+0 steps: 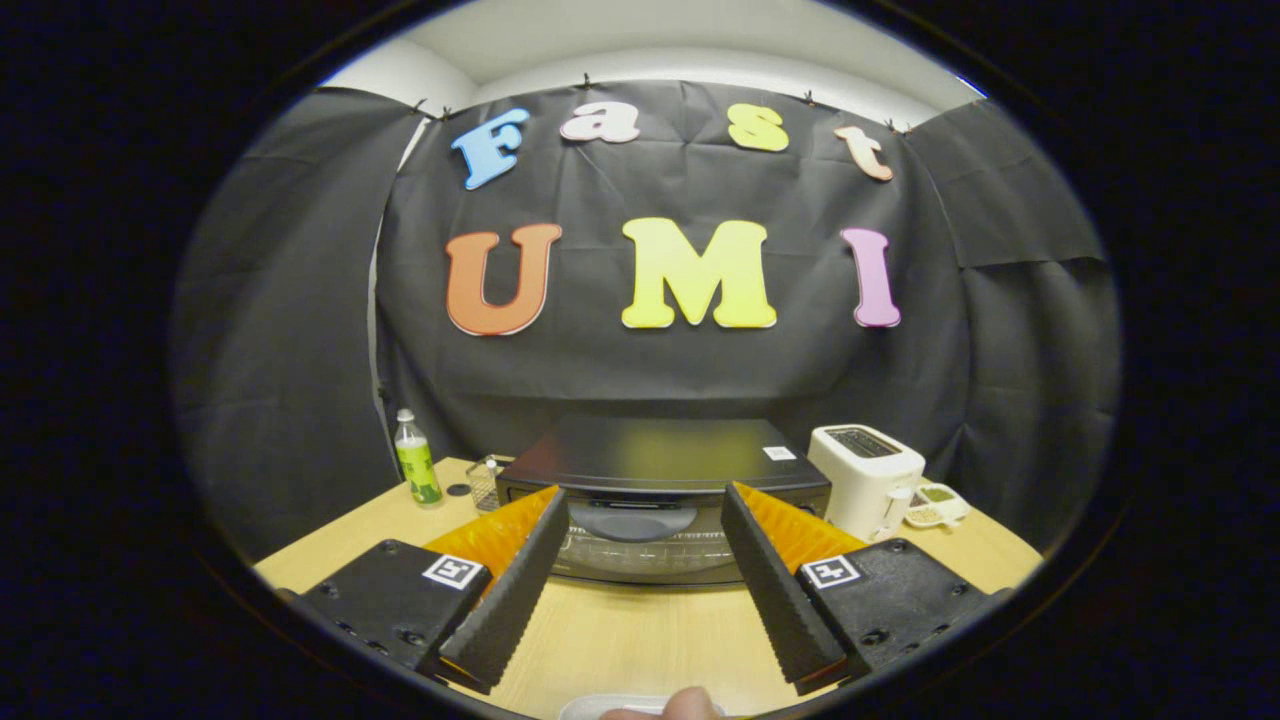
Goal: Open the toaster oven, put the food inside, and close the toaster oven door.
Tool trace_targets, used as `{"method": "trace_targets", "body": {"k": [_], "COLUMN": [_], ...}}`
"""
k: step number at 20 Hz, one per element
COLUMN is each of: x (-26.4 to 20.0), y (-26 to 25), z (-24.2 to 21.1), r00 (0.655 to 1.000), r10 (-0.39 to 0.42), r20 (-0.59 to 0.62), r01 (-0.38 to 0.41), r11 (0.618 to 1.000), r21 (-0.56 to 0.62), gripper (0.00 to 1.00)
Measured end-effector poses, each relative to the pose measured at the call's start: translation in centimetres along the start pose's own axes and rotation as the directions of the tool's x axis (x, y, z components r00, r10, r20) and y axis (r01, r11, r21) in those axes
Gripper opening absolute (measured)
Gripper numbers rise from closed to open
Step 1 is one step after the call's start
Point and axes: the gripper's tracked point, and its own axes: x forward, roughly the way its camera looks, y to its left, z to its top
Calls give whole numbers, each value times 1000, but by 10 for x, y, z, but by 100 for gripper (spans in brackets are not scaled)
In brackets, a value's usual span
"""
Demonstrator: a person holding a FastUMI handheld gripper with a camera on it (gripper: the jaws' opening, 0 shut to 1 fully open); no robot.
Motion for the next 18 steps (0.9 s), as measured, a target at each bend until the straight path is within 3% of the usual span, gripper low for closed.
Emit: {"method": "trace_targets", "body": {"k": [7, 12, 18], "x": [-104, -162, -215], "y": [1, 7, 23], "z": [50, 82, 93], "r00": [997, 991, 982], "r10": [-56, -39, -35], "r20": [61, 129, 186], "r01": [52, 25, 26], "r11": [997, 993, 998], "r21": [59, 112, 49], "gripper": [100, 100, 99]}}
